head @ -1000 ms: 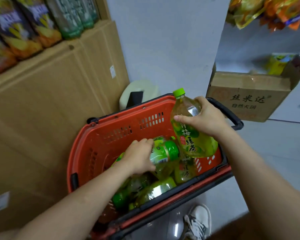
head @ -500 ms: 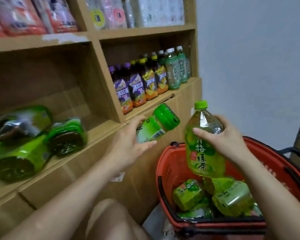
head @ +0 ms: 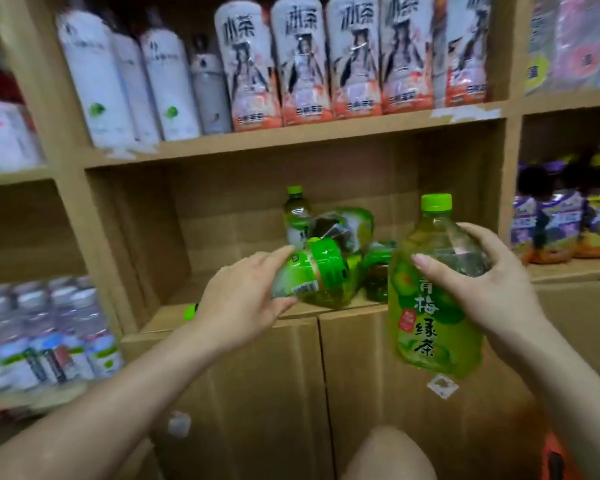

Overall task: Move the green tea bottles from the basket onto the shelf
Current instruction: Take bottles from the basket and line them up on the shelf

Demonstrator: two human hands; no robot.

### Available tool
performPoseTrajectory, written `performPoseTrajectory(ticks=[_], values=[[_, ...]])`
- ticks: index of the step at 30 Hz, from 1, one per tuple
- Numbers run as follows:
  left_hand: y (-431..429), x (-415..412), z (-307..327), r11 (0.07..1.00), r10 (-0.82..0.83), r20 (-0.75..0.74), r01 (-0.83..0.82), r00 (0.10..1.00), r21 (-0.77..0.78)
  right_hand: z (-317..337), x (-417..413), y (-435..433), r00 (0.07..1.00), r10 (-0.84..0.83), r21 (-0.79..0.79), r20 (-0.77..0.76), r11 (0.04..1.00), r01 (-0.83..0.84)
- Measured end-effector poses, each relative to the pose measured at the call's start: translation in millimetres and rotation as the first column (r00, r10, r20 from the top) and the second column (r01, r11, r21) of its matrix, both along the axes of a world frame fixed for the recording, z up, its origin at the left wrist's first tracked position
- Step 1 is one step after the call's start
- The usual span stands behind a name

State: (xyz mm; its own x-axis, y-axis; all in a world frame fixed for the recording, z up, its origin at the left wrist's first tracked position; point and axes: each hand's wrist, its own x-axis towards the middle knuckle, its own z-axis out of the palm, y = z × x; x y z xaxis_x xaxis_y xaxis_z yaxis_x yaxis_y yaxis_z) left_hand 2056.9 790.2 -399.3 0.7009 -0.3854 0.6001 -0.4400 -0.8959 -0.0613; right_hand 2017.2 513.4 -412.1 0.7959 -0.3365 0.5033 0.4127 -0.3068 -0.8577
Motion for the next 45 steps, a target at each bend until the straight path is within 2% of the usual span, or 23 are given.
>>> performPoseTrajectory(ticks=[3, 7, 12, 17, 19, 22, 24, 26, 30, 34, 37, 40, 43, 45], values=[[44, 21, -2, 0.967, 0.246, -0.076, -0.250, 0.966, -0.050, 10, 20, 55, 0.996, 0.082, -0.054, 0.028, 0.995, -0.080], [83, 62, -6, 0.916, 0.397, -0.150, -0.400, 0.905, 0.013, 12, 58, 128, 0.994, 0.072, -0.150, 0.078, 0.987, -0.060], [103, 115, -23, 0.910, 0.410, -0.268, -0.412, 0.872, 0.054, 1, 110, 198, 0.998, -0.016, -0.187, 0.060, 0.982, 0.027], [108, 139, -25, 0.926, 0.373, -0.333, -0.371, 0.866, 0.073, -9, 143, 220, 0.996, -0.086, -0.280, -0.029, 0.957, 0.075], [112, 143, -15, 0.934, 0.351, -0.418, -0.344, 0.838, 0.095, -12, 149, 219, 0.989, -0.144, -0.406, 0.021, 0.903, 0.140], [121, 141, -6, 0.939, 0.341, -0.527, -0.313, 0.779, 0.144, -25, 148, 216, 0.963, -0.167, -0.642, 0.210, 0.720, 0.265], [125, 137, -7, 0.940, 0.338, -0.582, -0.300, 0.740, 0.163, -37, 148, 213, 0.939, -0.160, -0.716, 0.304, 0.611, 0.336], [127, 133, -11, 0.936, 0.343, -0.614, -0.312, 0.711, 0.162, -42, 152, 210, 0.928, -0.175, -0.730, 0.329, 0.576, 0.367], [125, 122, -19, 0.911, 0.407, -0.576, -0.357, 0.709, 0.204, -43, 158, 217, 0.924, -0.185, -0.716, 0.335, 0.588, 0.377], [125, 101, -21, 0.912, 0.410, -0.427, -0.378, 0.806, 0.162, -40, 162, 220, 0.942, -0.153, -0.743, 0.300, 0.582, 0.331], [130, 87, -25, 0.879, 0.476, -0.416, -0.441, 0.775, 0.185, -38, 159, 214, 0.958, -0.111, -0.776, 0.266, 0.565, 0.281], [136, 74, -41, 0.843, 0.519, -0.428, -0.525, 0.740, 0.115, -42, 146, 211, 0.946, 0.032, -0.761, 0.322, 0.603, 0.238], [139, 61, -54, 0.846, 0.470, -0.387, -0.530, 0.794, -0.061, -54, 130, 222, 0.903, 0.217, -0.791, 0.370, 0.583, 0.184], [141, 52, -44, 0.863, 0.445, -0.382, -0.501, 0.810, -0.057, -59, 125, 236, 0.900, 0.304, -0.824, 0.312, 0.558, 0.097]])
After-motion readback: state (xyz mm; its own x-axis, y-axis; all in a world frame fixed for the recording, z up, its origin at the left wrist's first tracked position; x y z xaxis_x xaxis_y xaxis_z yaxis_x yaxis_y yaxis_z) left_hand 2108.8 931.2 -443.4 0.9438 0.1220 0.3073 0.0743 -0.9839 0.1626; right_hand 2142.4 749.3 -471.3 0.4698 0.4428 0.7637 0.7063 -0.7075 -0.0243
